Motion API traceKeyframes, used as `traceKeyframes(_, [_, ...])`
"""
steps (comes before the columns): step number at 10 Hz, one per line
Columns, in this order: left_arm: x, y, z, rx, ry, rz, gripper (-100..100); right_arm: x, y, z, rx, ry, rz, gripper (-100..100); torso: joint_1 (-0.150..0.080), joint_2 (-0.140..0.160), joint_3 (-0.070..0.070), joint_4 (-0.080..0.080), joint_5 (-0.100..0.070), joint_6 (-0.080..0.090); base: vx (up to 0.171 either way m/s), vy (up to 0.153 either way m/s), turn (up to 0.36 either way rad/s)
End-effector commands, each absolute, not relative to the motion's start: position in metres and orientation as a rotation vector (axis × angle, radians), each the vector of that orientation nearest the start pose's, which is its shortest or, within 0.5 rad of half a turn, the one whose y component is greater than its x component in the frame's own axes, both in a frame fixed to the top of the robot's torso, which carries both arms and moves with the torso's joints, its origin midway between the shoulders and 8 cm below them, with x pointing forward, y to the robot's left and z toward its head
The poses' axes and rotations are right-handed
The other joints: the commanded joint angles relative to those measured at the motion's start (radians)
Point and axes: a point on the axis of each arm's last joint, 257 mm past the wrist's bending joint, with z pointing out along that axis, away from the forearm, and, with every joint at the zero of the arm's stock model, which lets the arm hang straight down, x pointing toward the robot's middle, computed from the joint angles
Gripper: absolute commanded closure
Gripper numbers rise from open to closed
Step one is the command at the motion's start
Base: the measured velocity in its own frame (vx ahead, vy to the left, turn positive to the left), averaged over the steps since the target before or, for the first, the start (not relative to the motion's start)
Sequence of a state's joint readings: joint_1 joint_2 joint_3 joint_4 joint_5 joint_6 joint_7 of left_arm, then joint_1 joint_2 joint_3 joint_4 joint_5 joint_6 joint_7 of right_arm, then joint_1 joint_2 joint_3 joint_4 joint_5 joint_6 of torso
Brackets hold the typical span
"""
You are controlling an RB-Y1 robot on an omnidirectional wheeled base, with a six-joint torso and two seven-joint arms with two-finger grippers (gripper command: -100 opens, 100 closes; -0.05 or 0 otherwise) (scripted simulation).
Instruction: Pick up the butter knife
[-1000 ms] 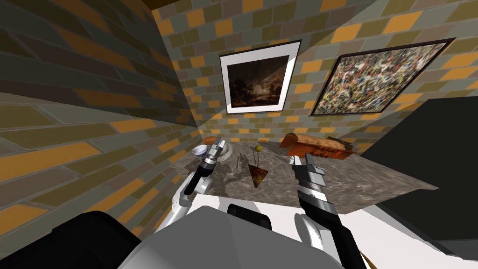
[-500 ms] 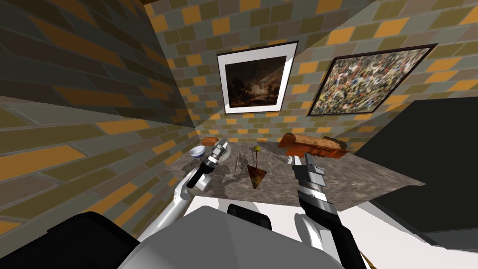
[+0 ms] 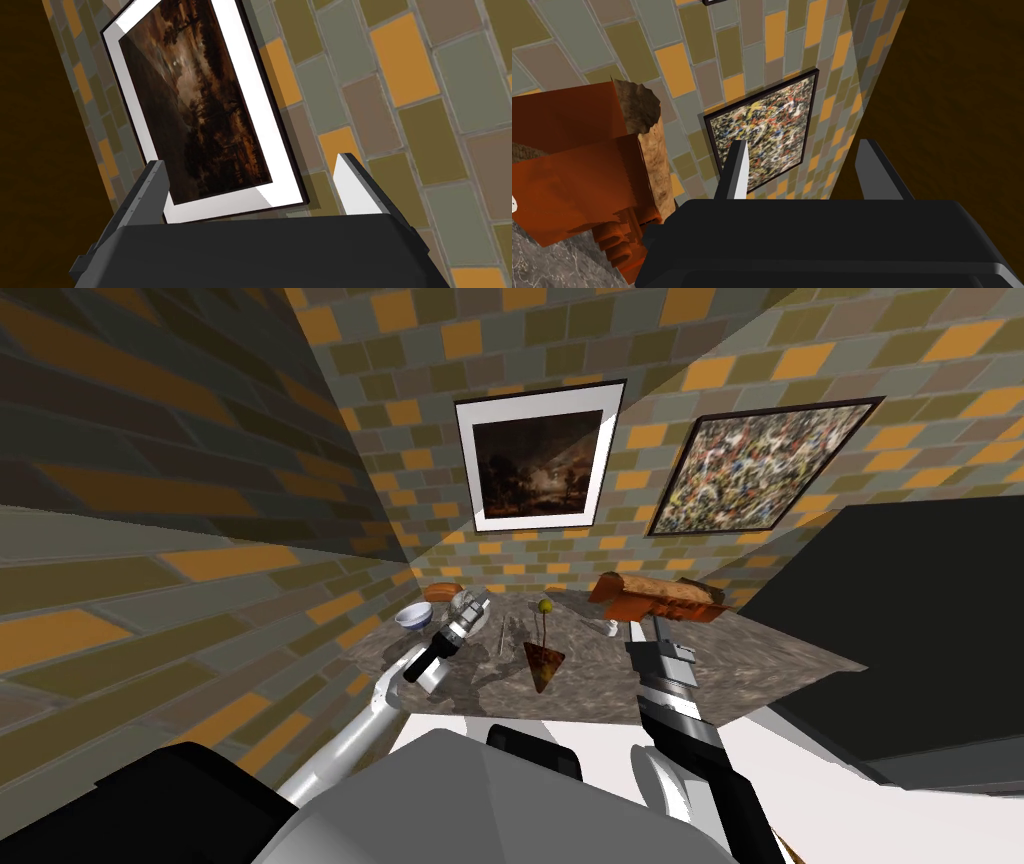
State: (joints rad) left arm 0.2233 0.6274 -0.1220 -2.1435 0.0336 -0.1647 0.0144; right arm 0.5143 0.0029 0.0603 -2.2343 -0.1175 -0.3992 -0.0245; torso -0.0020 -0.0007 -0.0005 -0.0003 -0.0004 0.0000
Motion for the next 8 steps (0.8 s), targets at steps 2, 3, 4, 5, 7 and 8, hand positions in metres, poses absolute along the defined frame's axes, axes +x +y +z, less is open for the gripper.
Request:
traceKeyframes(2, [0.449,0.215,-0.066,-0.371,1.387,-1.169,-100,0.368,-0.276,-0.023,0.884,0.642,1.415,0,-0.001,0.000,0.000,0.000,0.000,0.000,0.015,-0.045,-0.100])
traceKeyframes(3, [0.455,0.223,-0.085,-0.390,1.444,-1.129,-100,0.368,-0.276,-0.023,0.884,0.642,1.415,0,-0.001,0.000,0.000,0.000,0.000,0.000,0.014,-0.050,-0.098])
traceKeyframes(4, [0.454,0.225,-0.086,-0.377,1.454,-1.118,-100,0.368,-0.276,-0.023,0.884,0.642,1.415,0,-0.001,0.000,0.000,0.000,0.000,0.000,0.005,-0.036,-0.056])
traceKeyframes(5, [0.459,0.236,-0.106,-0.390,1.517,-1.067,-100,0.368,-0.276,-0.023,0.884,0.642,1.415,0,-0.001,0.000,0.000,0.000,0.000,0.000,-0.001,-0.052,-0.114])
traceKeyframes(7, [0.463,0.250,-0.127,-0.396,1.587,-1.002,-100,0.368,-0.276,-0.023,0.884,0.642,1.415,0,-0.001,0.001,0.000,0.000,0.000,0.000,0.004,-0.048,-0.093])
traceKeyframes(8, [0.465,0.265,-0.148,-0.415,1.646,-0.944,-100,0.368,-0.276,-0.023,0.884,0.642,1.415,0,-0.001,0.000,0.000,0.000,0.000,0.000,0.014,-0.080,-0.226])
